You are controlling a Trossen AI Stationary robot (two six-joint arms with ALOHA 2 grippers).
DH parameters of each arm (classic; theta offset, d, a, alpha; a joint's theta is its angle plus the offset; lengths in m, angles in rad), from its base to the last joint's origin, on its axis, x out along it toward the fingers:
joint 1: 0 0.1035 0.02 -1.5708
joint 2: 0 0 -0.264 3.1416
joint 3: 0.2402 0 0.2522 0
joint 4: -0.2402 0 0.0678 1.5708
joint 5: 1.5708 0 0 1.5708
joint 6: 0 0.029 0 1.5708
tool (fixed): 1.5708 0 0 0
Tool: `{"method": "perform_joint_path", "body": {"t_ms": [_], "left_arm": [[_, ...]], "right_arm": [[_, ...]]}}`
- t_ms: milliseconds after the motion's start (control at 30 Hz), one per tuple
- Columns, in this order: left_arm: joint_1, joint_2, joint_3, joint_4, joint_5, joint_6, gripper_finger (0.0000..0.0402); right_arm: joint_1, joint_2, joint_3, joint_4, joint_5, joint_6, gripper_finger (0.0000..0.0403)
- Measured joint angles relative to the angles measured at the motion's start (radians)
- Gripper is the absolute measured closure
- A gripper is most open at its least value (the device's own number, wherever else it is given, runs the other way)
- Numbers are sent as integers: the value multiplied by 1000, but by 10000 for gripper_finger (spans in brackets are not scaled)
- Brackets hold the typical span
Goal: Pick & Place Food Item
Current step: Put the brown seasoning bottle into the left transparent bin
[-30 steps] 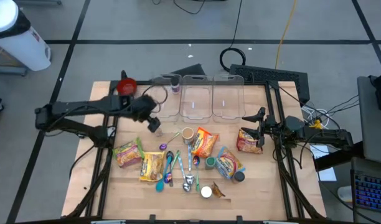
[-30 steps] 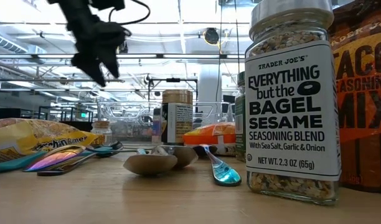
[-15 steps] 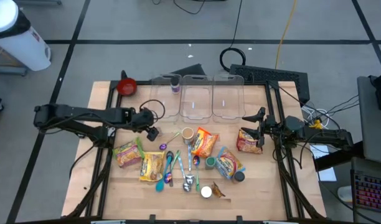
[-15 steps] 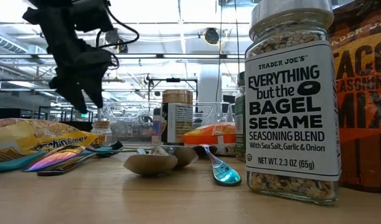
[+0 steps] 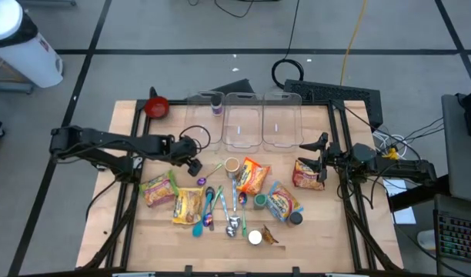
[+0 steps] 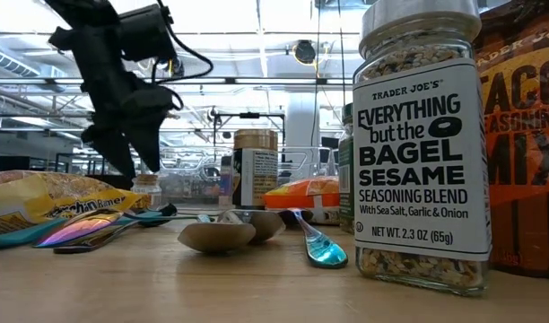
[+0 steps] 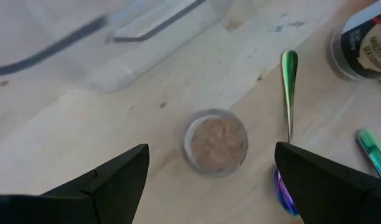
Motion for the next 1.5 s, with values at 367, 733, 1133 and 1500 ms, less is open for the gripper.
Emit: {"method": "perform_joint_path", "body": {"t_ms": [367,733,1133,1500], "left_arm": [[0,83,0,49,11,36,50],[8,84,0,52,25,86,50],[8,84,0,49,61,110,155],[5,82,1,54,59,160,202]], "right_arm": [[0,0,0,0,0,0,170],[0,0,0,0,0,0,170],[0,0,0,0,0,0,170],[0,0,0,0,0,0,170]]}}
